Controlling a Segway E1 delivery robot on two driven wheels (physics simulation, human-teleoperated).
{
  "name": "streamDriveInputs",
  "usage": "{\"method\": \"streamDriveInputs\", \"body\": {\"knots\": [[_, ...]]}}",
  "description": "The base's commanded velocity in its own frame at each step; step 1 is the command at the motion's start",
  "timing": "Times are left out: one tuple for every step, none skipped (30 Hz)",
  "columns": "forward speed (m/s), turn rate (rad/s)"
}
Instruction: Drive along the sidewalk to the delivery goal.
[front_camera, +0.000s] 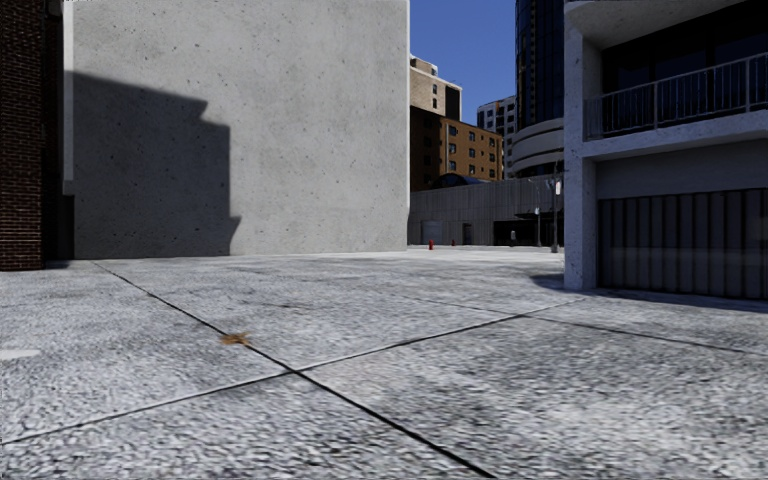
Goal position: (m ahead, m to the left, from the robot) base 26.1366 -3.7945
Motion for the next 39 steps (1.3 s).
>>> {"method": "streamDriveInputs", "body": {"knots": [[2.0, 0.0], [2.0, 0.0], [2.0, 0.0], [2.0, 0.0], [2.0, 0.0], [2.0, 0.0], [2.0, 0.0], [2.0, 0.0], [2.0, 0.0], [2.0, 0.0], [2.0, 0.0], [2.0, 0.0], [2.0, 0.0], [2.0, 0.0], [2.0, 0.0], [2.0, 0.0], [2.0, 0.0], [2.0, 0.0], [2.0, 0.0], [2.0, 0.0], [2.0, 0.0], [2.0, 0.0], [2.0, 0.0], [2.0, 0.0], [2.0, 0.0], [2.0, 0.0], [2.0, 0.0], [2.0, 0.0], [2.0, 0.0], [2.0, 0.0], [2.0, 0.0], [2.0, 0.0], [2.0, 0.0], [2.0, 0.0], [2.0, 0.0], [2.0, 0.0], [2.0, 0.0], [2.0, 0.0], [2.0, 0.0]]}}
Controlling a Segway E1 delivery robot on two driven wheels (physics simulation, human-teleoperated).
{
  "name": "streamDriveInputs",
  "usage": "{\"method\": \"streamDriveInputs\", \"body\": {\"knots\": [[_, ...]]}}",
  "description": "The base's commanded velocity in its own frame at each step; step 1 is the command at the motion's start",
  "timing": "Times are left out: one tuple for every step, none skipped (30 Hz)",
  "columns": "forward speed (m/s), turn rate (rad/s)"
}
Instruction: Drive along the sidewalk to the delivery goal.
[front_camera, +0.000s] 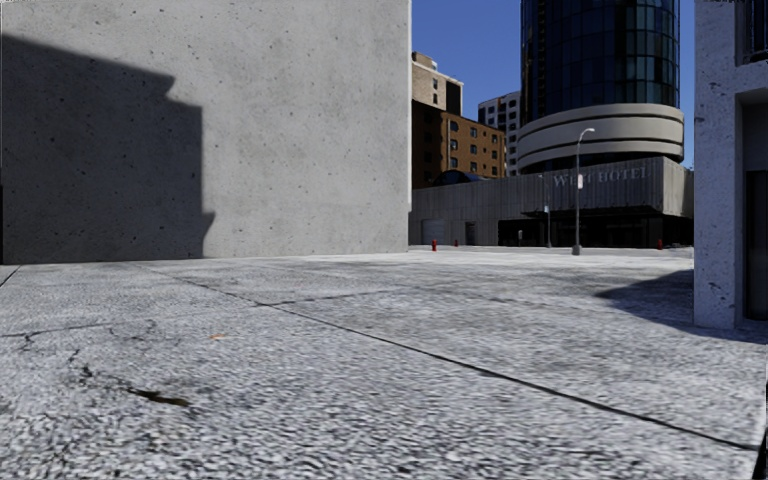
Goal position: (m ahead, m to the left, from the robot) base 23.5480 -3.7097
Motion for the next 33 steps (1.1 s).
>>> {"method": "streamDriveInputs", "body": {"knots": [[2.0, 0.0], [2.0, 0.0], [2.0, 0.0], [2.0, 0.0], [2.0, 0.0], [2.0, 0.0], [2.0, 0.0], [2.0, 0.0], [2.0, 0.0], [2.0, 0.0], [2.0, 0.0], [2.0, 0.0], [2.0, 0.0], [2.0, 0.0], [2.0, 0.0], [1.99, 0.0], [1.99, 0.0], [1.99, 0.0], [1.99, 0.0], [1.99, 0.0], [1.99, 0.0], [1.99, 0.0], [1.99, 0.0], [1.99, 0.0], [1.99, 0.0], [1.99, 0.0], [2.0, 0.0], [2.0, 0.0], [2.0, 0.0], [2.0, 0.0], [2.0, 0.0], [2.0, 0.0], [2.0, 0.0]]}}
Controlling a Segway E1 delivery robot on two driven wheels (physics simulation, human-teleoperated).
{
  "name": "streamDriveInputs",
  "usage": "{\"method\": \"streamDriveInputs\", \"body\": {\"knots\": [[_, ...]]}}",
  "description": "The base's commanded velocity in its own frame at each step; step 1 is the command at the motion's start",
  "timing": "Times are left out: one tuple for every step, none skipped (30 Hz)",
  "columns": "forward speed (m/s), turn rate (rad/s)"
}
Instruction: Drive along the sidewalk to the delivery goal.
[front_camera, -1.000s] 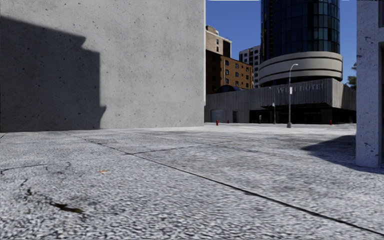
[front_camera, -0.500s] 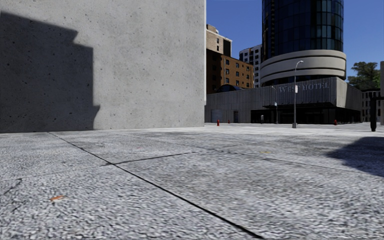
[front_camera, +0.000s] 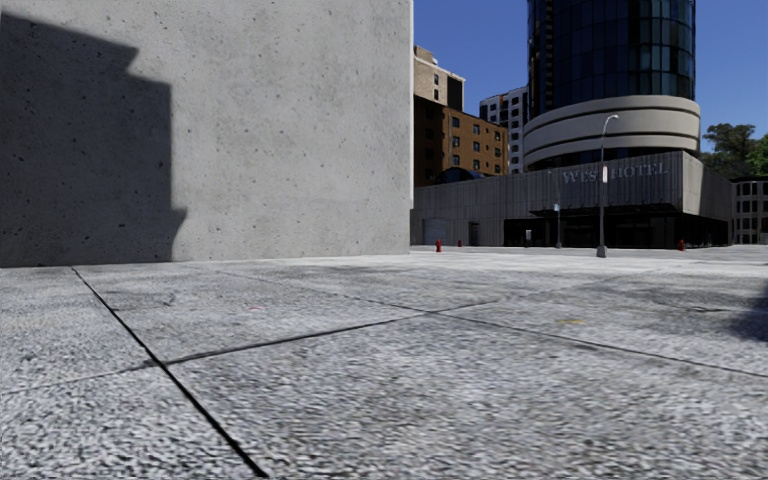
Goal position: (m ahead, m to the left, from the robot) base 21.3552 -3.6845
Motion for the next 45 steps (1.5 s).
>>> {"method": "streamDriveInputs", "body": {"knots": [[2.0, 0.0], [2.0, 0.0], [2.0, 0.0], [2.0, 0.0], [2.0, 0.0], [2.0, 0.0], [2.0, 0.0], [2.0, 0.0], [2.0, 0.0], [2.0, 0.0], [2.0, 0.0], [2.0, 0.0], [2.0, 0.0], [2.0, 0.0], [2.0, 0.0], [2.0, 0.0], [2.0, 0.0], [2.0, 0.0], [2.0, 0.0], [2.0, 0.0], [2.0, 0.0], [2.0, 0.0], [2.0, 0.0], [2.0, 0.0], [2.0, 0.0], [2.0, 0.0], [2.0, 0.0], [2.0, 0.0], [2.0, 0.0], [2.0, 0.0], [2.0, 0.0], [2.0, 0.0], [2.0, 0.0], [2.0, 0.0], [2.0, 0.0], [2.0, 0.0], [2.0, 0.0], [2.0, 0.0], [2.0, 0.0], [2.0, 0.0], [2.0, 0.0], [2.0, 0.0], [2.0, 0.0], [2.0, 0.0], [2.0, 0.0]]}}
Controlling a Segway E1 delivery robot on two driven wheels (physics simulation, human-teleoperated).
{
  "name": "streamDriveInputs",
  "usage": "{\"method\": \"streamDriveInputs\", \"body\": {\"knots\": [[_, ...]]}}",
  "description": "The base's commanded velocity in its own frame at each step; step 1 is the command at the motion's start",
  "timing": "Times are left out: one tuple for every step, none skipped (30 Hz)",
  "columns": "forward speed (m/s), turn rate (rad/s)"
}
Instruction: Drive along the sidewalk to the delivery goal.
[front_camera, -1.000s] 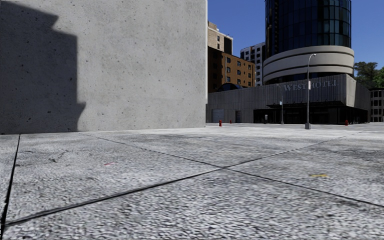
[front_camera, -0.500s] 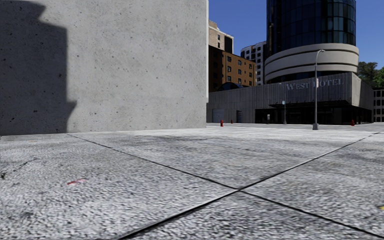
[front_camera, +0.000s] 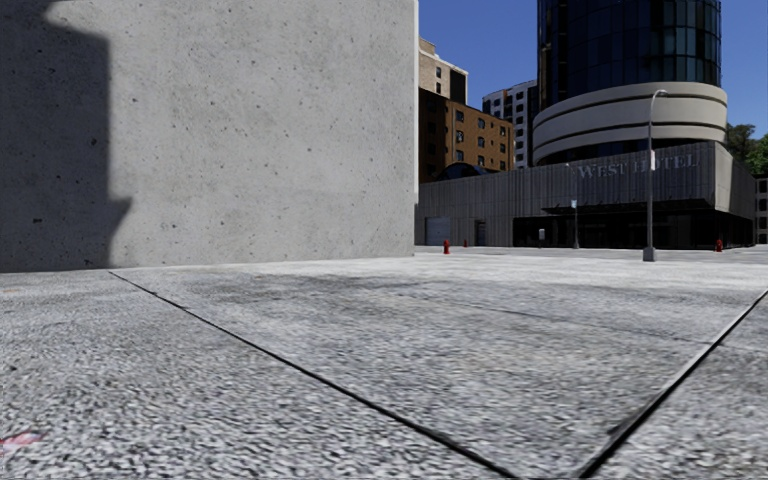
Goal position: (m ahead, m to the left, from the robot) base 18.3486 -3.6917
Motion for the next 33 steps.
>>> {"method": "streamDriveInputs", "body": {"knots": [[2.0, 0.0], [2.0, -0.04], [2.0, -0.04], [2.0, -0.18], [2.0, -0.21], [2.0, -0.22], [2.0, -0.22], [2.0, -0.23], [2.0, -0.23], [2.0, -0.23], [2.0, -0.23], [2.0, -0.23], [2.0, -0.23], [2.0, -0.23], [2.0, -0.23], [2.0, -0.23], [2.0, -0.23], [2.0, -0.23], [2.0, -0.23], [2.0, -0.23], [2.0, -0.23], [2.0, -0.23], [2.0, -0.23], [2.0, -0.23], [2.0, -0.23], [2.0, -0.23], [2.0, -0.23], [2.0, -0.23], [2.0, -0.23], [2.0, -0.23], [2.0, -0.23], [2.0, -0.23], [2.0, -0.23]]}}
